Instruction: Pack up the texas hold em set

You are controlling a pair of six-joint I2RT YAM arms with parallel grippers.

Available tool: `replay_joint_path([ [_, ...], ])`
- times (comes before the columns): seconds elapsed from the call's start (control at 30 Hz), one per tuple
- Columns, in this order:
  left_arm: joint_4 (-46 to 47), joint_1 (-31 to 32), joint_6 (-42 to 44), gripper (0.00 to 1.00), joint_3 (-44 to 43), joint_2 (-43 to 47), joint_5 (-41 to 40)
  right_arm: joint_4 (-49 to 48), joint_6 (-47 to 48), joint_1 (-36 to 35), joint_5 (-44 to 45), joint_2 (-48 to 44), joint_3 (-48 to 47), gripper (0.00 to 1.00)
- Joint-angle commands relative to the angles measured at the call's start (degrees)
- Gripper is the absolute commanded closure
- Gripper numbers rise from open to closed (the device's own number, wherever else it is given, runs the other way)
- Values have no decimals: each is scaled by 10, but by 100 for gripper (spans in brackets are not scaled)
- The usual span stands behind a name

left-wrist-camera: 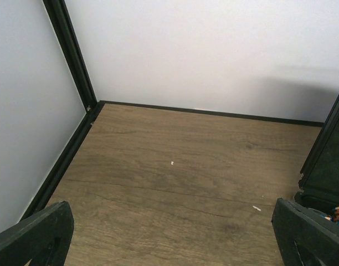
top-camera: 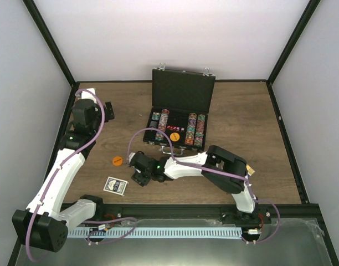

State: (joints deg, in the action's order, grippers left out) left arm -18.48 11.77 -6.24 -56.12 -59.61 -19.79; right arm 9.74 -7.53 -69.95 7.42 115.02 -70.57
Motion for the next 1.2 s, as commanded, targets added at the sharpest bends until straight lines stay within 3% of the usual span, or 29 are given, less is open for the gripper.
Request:
replay_joint_path([
  [0.0,16,0,1,0,6,5,6,16,13,-3,35,18,-5,29],
  [0.7,16,0,-1,0,7,8,12,45,-26,-1,56,19,7,53],
  [1.0,17,0,-1,0,7,9,14,41,-46,13,52,-36,25,54],
  [1.17,17,0,-2,0,7,10,16,17,-44,29,12,-55,39,49],
])
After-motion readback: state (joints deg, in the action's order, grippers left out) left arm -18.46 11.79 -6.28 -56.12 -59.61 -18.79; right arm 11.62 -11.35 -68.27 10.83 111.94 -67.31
